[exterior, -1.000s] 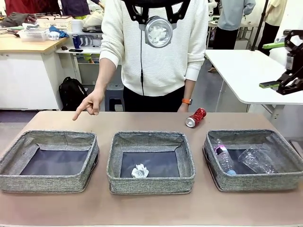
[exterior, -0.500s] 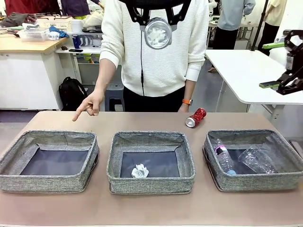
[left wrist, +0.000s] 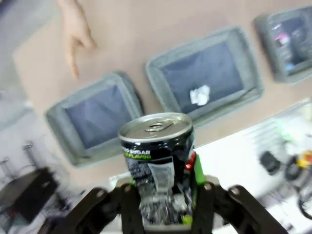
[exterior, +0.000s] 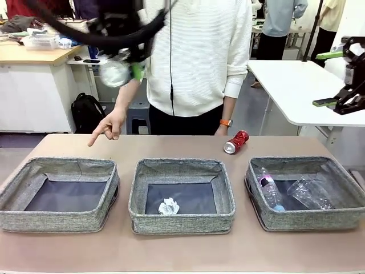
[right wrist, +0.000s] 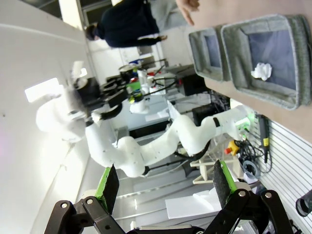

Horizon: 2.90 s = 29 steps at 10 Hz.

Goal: Sort the waste into the appropriate baskets.
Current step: Place the picked waste into the Fabric basket indicated by the person.

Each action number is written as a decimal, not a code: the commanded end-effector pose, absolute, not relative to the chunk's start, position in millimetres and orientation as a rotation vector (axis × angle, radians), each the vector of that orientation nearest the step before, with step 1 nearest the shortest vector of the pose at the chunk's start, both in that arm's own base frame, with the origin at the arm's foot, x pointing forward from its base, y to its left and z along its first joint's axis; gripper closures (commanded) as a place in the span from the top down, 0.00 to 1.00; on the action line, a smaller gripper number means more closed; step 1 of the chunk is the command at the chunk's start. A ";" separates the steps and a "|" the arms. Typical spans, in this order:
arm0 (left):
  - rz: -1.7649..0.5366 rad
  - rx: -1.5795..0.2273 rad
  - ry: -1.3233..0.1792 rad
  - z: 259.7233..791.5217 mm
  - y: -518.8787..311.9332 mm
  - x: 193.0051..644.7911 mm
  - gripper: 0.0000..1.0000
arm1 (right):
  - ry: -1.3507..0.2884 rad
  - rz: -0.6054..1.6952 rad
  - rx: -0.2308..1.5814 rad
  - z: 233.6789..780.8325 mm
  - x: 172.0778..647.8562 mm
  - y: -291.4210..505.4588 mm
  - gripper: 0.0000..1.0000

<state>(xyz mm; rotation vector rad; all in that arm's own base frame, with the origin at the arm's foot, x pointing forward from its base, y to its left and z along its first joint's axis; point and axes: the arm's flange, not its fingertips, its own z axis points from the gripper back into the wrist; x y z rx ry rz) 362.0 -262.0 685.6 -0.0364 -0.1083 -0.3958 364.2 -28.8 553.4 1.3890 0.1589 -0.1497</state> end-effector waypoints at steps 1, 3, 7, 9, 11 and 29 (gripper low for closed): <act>-0.339 -0.035 -0.120 600.5 -190.4 323.2 0.43 | 0.153 -0.128 1.390 555.1 364.0 -30.5 1.00; -0.201 0.009 -0.090 556.1 -140.4 317.3 0.43 | 0.153 -0.128 1.390 555.1 364.0 -30.5 1.00; 0.067 0.007 -0.147 492.5 -73.6 320.2 0.43 | 0.153 -0.128 1.390 555.1 364.0 -30.5 1.00; 0.092 -0.009 -0.148 483.3 -72.4 330.3 0.43 | 0.153 -0.128 1.390 555.1 364.0 -30.5 1.00; 0.077 -0.007 -0.153 484.9 -80.6 338.8 0.43 | 0.153 -0.128 1.390 555.1 364.0 -30.5 1.00; -0.323 -1.237 0.012 594.7 -37.6 338.1 1.00 | 0.153 -0.128 1.390 555.1 364.0 -30.5 1.00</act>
